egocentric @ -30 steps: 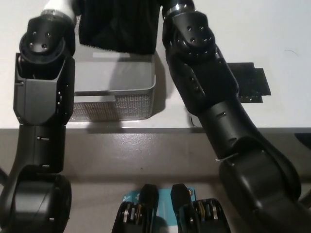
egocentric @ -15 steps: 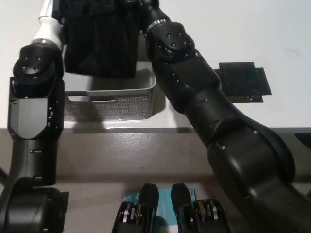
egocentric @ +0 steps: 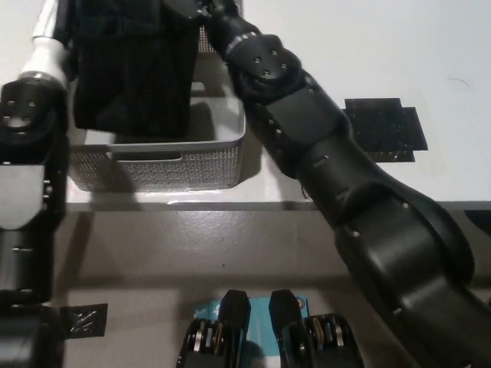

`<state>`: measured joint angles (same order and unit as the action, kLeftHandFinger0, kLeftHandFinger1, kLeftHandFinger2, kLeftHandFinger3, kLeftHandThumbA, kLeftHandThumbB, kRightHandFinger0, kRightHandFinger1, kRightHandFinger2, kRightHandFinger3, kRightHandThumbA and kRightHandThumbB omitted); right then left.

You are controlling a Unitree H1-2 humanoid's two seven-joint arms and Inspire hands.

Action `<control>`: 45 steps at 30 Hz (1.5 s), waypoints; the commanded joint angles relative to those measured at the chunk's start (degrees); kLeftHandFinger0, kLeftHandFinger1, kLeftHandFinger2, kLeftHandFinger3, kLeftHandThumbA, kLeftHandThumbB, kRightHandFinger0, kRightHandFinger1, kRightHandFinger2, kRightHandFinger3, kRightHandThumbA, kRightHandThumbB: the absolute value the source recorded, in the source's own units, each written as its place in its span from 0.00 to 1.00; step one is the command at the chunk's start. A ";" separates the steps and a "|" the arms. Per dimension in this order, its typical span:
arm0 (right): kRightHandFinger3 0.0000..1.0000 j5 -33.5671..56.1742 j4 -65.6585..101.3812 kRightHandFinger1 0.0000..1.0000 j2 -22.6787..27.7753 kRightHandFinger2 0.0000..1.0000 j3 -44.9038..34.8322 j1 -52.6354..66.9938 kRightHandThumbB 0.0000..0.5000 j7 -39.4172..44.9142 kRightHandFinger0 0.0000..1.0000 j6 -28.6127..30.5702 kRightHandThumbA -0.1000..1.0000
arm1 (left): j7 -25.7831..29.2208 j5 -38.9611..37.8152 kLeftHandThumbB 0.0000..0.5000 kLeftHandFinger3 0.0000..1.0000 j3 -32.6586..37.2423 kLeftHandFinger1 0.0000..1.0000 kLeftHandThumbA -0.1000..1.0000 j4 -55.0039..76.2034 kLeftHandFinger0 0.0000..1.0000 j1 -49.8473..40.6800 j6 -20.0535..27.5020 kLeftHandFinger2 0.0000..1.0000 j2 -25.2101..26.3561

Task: Use both hands to pick up a lunch bag on the right hand side and place it into a container on the left hand side

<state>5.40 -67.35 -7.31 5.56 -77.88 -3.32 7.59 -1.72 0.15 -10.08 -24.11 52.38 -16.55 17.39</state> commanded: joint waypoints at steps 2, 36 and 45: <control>1.00 -6.66 26.48 1.00 12.58 1.00 -2.97 6.07 0.54 -5.00 1.00 -2.35 1.00 | -10.99 -5.23 0.79 1.00 -4.93 1.00 1.00 -6.14 1.00 5.72 6.88 1.00 21.48; 1.00 1.46 86.01 1.00 14.16 1.00 -8.89 41.37 0.49 -0.65 1.00 -8.11 1.00 | -11.62 -20.31 0.59 1.00 -13.82 1.00 1.00 49.42 1.00 -29.82 3.21 1.00 15.50; 1.00 3.76 94.05 1.00 12.98 1.00 -7.29 65.49 0.33 2.15 1.00 -1.38 1.00 | -12.03 -15.96 0.62 1.00 -7.42 1.00 1.00 62.17 1.00 -48.06 11.55 1.00 2.70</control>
<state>4.37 11.70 6.49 -2.73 -24.80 -4.37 -0.60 -14.53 -12.71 -18.78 20.67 14.65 -14.83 25.79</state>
